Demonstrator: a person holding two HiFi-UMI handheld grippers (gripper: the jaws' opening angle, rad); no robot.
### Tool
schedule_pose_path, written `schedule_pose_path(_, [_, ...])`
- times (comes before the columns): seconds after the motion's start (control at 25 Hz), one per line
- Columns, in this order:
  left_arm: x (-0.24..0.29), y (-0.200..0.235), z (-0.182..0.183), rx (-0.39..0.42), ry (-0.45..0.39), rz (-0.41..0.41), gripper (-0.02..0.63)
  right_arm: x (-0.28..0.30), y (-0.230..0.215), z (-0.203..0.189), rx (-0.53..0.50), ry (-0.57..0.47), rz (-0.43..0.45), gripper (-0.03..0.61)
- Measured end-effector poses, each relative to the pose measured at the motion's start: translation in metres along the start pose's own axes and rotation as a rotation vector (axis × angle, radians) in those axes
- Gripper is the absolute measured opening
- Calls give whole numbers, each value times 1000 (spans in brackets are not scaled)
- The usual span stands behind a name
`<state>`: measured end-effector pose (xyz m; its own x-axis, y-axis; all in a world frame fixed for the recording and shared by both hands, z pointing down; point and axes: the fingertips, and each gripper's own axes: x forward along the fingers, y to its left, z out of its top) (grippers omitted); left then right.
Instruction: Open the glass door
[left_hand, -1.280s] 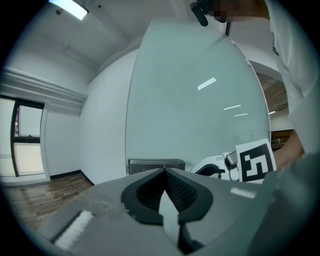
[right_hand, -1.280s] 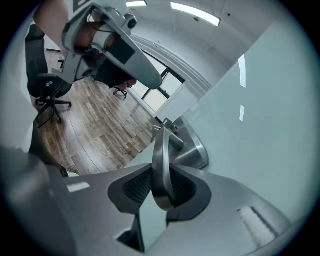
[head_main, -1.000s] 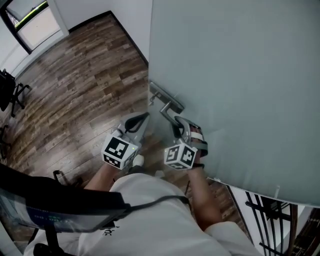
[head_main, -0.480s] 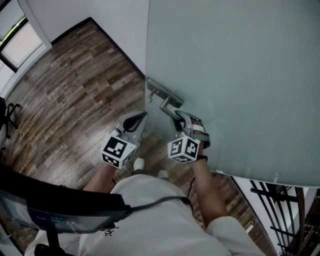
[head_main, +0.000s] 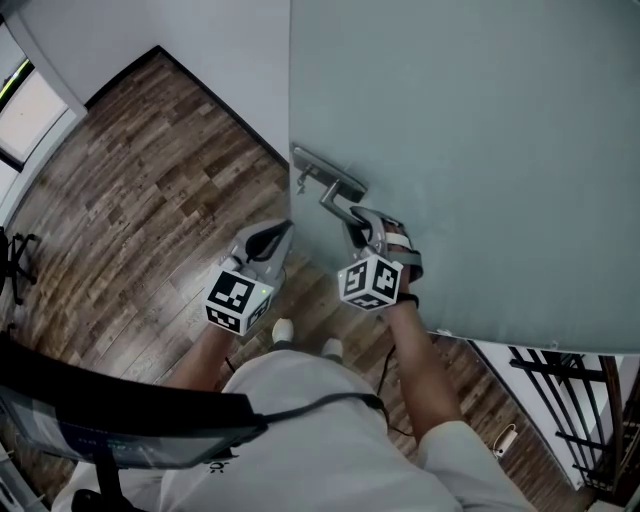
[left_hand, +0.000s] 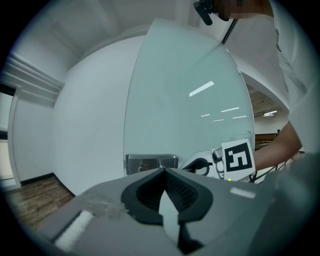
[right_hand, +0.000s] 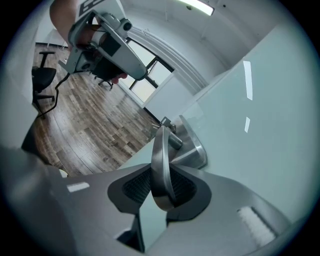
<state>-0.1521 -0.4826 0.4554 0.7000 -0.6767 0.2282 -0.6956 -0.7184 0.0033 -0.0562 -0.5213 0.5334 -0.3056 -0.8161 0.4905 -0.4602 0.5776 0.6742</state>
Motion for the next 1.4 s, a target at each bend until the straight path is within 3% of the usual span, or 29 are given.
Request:
schedule_pose_path(0.6, [7, -13, 7, 12, -18, -56, 0, 6, -31, -22, 29, 61, -53, 87])
schedule_pose_path(1.4, [5, -8, 5, 13, -1, -38, 2, 20, -65, -47, 54, 109, -81, 84])
